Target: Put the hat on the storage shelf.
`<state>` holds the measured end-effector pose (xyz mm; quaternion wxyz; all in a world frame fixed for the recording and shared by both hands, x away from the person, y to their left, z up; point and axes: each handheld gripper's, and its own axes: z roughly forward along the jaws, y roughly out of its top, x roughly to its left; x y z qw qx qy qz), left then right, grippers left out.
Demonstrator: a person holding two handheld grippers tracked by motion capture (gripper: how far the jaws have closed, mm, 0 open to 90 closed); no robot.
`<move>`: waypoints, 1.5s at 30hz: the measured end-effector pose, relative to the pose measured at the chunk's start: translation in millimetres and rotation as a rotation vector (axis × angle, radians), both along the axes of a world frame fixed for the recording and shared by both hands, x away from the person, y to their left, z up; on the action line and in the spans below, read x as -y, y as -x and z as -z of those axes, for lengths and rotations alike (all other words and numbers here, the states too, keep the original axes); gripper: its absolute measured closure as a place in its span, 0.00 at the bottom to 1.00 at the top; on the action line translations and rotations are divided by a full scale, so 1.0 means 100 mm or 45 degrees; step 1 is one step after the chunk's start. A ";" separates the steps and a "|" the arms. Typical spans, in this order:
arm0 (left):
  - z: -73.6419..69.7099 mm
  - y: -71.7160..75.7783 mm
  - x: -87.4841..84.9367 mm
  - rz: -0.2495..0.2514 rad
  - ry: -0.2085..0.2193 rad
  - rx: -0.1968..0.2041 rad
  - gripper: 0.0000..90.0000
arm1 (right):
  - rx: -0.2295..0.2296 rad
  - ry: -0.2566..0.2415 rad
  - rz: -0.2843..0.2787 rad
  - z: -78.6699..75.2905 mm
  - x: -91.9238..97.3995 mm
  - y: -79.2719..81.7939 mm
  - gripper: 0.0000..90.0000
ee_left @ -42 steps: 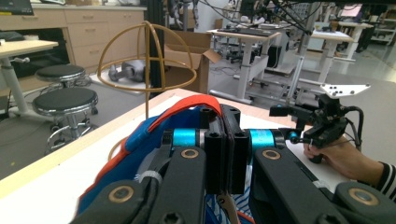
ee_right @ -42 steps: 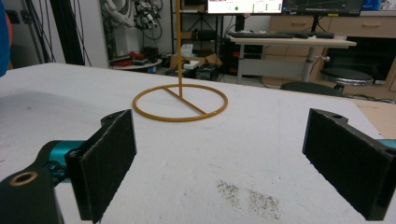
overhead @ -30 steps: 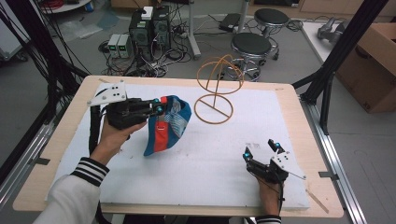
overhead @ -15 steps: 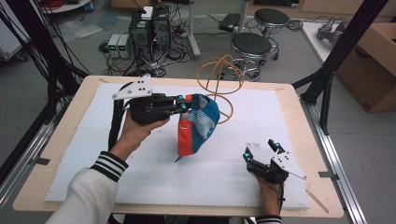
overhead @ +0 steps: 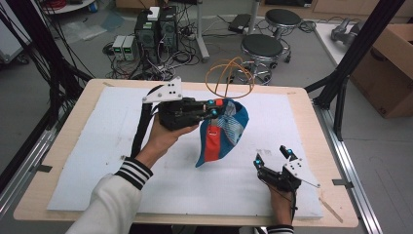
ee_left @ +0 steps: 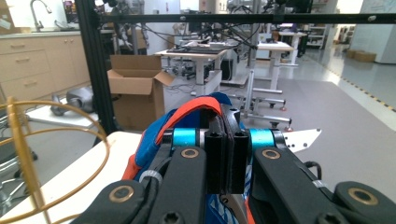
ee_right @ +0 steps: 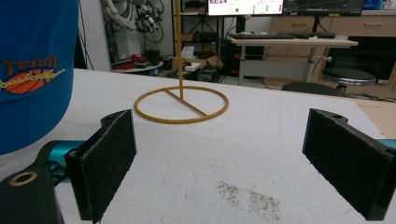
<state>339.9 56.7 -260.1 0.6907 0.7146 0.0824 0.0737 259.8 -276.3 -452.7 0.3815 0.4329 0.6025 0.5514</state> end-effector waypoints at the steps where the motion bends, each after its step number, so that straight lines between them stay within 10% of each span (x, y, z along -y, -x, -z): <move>1: 0.00 0.00 0.00 0.000 0.000 0.000 0.98 | 0.000 0.000 0.000 0.00 0.00 0.00 0.10; 20: 0.13 0.01 0.20 0.024 -0.028 -0.032 0.98 | 0.007 -0.006 -0.003 0.00 0.01 0.00 0.10; 45: 0.33 -0.01 -0.76 -0.252 -0.268 -0.079 0.98 | -0.002 0.005 -0.001 0.00 0.00 0.00 0.10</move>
